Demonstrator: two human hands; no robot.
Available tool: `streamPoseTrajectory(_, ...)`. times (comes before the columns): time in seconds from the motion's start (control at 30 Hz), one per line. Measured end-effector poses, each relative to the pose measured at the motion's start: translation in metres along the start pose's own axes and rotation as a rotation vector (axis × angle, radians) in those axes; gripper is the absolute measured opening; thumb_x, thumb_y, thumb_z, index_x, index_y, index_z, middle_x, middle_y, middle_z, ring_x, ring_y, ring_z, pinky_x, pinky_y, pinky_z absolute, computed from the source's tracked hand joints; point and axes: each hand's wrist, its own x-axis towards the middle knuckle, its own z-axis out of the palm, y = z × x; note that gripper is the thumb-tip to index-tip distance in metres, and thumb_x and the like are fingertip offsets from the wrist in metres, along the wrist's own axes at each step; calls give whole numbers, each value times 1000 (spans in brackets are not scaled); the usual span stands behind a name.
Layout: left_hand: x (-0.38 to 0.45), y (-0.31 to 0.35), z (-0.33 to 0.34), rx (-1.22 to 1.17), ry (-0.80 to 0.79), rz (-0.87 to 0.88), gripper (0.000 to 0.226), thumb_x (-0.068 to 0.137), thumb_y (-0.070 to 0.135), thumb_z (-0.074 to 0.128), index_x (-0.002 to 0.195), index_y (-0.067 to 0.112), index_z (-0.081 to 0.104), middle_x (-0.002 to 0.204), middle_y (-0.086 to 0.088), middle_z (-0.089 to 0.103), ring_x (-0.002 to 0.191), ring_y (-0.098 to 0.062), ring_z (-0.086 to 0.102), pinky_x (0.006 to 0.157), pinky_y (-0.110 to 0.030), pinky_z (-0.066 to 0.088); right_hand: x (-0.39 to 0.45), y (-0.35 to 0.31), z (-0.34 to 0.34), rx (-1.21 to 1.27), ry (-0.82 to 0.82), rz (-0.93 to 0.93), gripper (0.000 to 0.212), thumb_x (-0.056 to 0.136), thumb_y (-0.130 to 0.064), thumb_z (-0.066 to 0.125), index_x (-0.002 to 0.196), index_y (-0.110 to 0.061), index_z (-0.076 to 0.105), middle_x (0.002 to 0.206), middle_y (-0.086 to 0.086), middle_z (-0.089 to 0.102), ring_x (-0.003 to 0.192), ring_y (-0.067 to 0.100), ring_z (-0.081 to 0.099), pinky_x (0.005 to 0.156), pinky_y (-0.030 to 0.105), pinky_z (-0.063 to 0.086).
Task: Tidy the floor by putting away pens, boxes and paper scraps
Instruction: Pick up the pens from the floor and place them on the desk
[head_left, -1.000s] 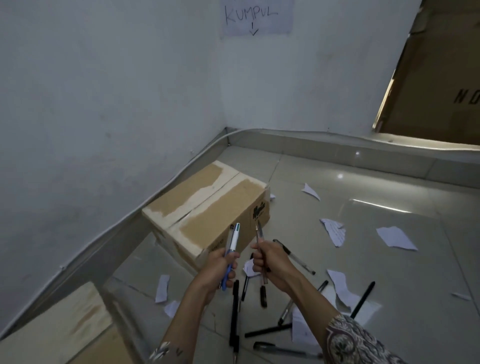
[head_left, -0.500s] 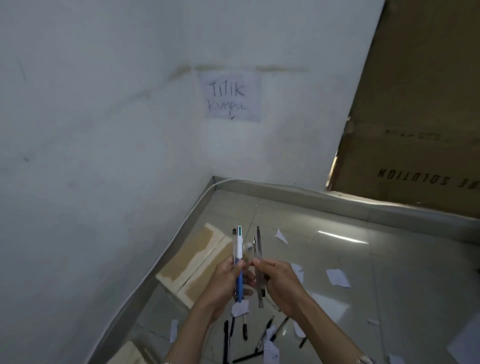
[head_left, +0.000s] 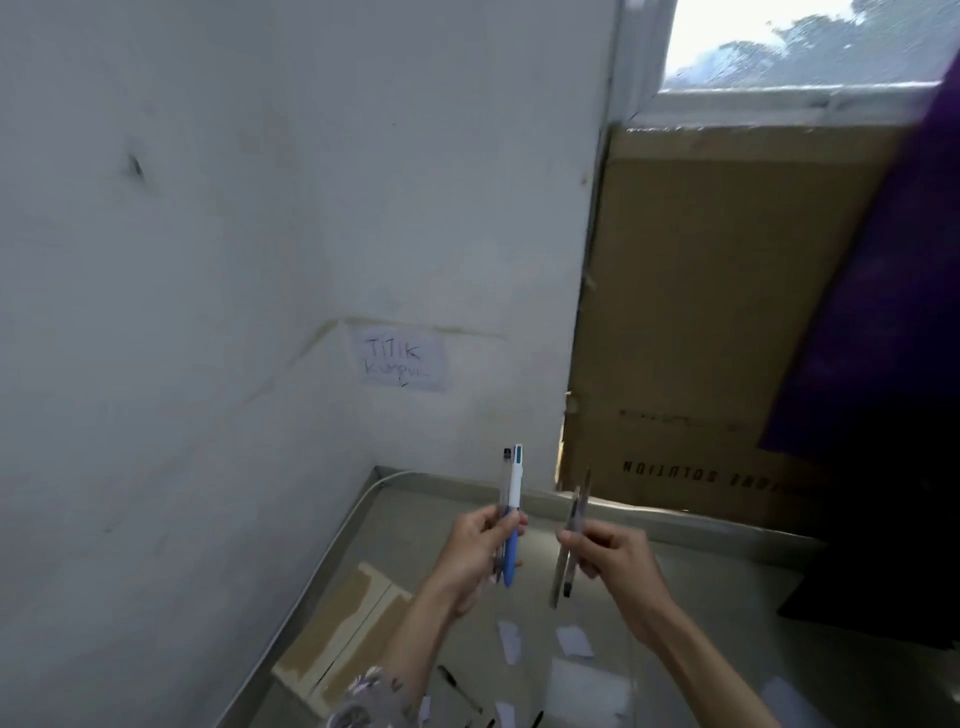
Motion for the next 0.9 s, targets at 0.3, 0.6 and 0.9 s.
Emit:
streamPoseTrajectory(0.3, -25, 67, 72, 112, -120, 140, 18, 92, 17, 52, 83, 13, 67, 83, 2, 59, 69, -10, 46, 63, -20, 38, -33, -75, -78, 77, 209, -105, 8, 79, -3, 67, 85, 1, 69, 76, 10, 66, 68, 16, 62, 57, 18, 53)
streamPoseTrajectory(0.6, -16, 79, 114, 178, -300, 239, 17, 90, 15, 56, 81, 11, 70, 65, 0, 49, 56, -10, 37, 50, -14, 36, -69, -79, -140, 141, 404, -125, 9, 77, -4, 70, 84, 1, 68, 79, 15, 66, 73, 31, 65, 79, 44, 55)
streamPoseTrajectory(0.9, 13, 87, 206, 216, -371, 376, 11, 85, 3, 61, 77, 4, 68, 47, 7, 53, 39, -1, 40, 42, -9, 34, -76, -75, -219, 179, 591, -183, 14, 77, 2, 68, 89, 9, 66, 77, 13, 65, 72, 22, 65, 67, 25, 57)
